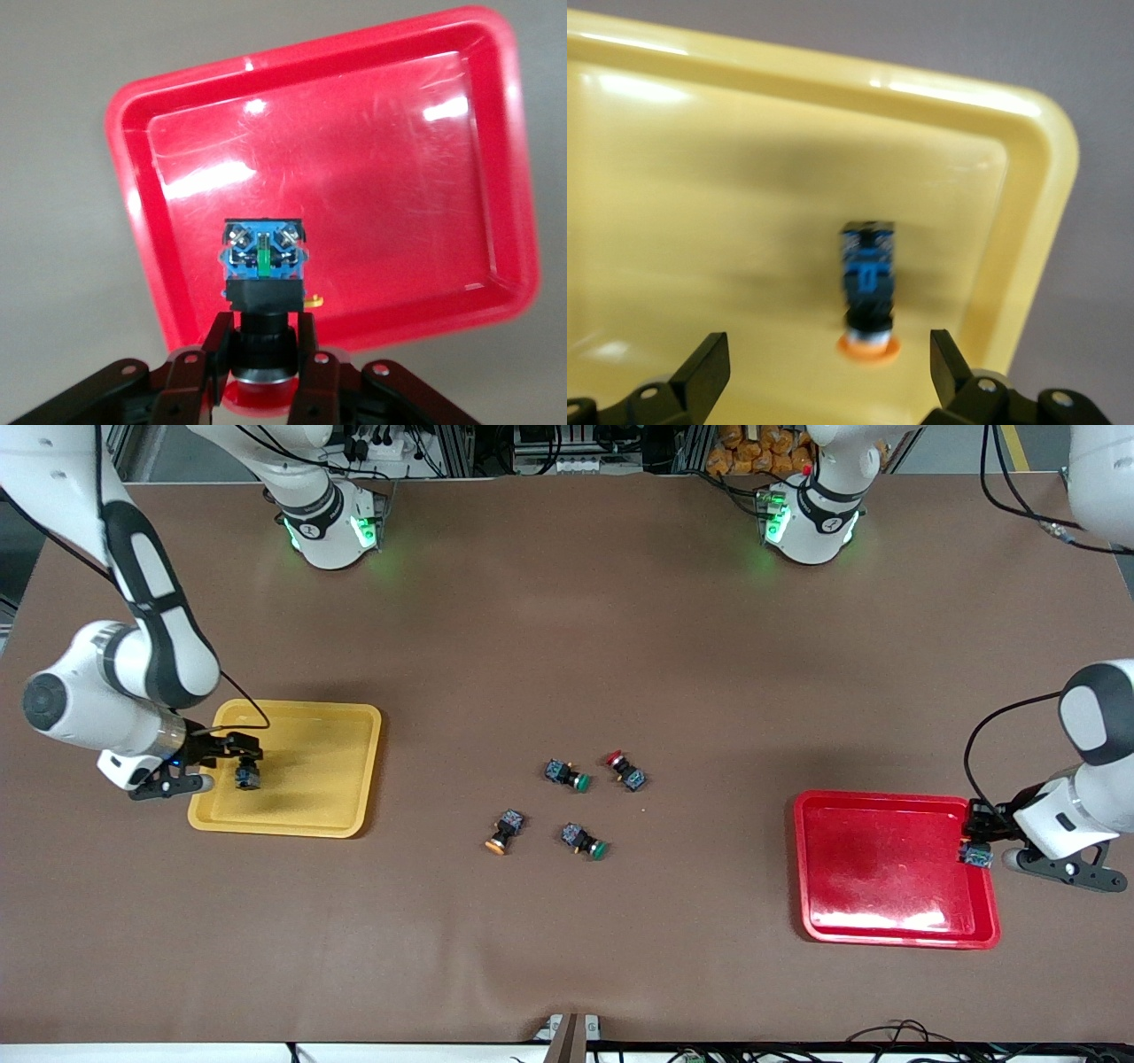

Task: Place red and yellow buttons in trays
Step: 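Lower and release both buttons into the trays with both grippers, then move both grippers back to the remaining buttons, then grasp second yellow button with the right gripper while the left gripper grasps red, then release the yellow button into the yellow tray with the right gripper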

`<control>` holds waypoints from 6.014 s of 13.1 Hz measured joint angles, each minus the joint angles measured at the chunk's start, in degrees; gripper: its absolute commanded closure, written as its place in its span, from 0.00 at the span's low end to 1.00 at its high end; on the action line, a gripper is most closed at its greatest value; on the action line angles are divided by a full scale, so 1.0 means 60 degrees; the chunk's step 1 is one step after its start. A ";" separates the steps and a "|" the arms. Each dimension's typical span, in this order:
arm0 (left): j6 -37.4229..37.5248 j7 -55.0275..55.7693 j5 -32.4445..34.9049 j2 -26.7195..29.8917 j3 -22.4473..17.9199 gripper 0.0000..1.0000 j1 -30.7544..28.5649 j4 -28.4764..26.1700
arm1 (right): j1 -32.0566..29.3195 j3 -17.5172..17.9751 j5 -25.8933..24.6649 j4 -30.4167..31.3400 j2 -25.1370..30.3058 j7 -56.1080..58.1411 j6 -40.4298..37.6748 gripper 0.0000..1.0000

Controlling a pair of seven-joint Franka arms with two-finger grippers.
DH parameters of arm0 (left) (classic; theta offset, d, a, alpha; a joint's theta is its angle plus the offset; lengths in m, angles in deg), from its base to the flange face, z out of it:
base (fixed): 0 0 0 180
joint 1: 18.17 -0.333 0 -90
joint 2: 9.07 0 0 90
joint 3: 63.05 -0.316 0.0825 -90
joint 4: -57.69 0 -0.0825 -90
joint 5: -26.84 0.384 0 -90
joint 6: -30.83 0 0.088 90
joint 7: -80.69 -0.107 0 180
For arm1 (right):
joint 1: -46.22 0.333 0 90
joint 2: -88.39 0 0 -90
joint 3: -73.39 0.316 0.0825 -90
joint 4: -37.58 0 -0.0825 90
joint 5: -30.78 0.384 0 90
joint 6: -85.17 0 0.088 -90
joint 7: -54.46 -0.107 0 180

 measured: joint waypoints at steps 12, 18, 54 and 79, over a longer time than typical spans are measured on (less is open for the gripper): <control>-0.1731 0.0074 -0.0072 -0.1599 0.0012 0.00 0.0084 -0.0350 | 0.3532 0.0144 0.0370 -0.6931 0.0052 -0.4188 -0.5545 0.00; -0.2122 0.0002 0.0471 -0.1671 0.0011 0.00 0.0087 -0.0154 | 0.4942 0.0135 0.0322 -0.7500 -0.2792 -0.4972 -0.2890 0.00; 0.0275 1.0682 0.0901 -0.0613 0.2751 0.00 0.3198 -0.0086 | 0.6418 -0.0049 0.0379 -0.8012 -0.5797 -0.8312 -0.0398 1.00; -0.3074 0.7589 -0.4904 -0.1288 -0.3116 0.00 0.9340 -0.1659 | 0.1581 -0.0233 0.0372 0.0792 0.0539 -0.1419 0.0765 1.00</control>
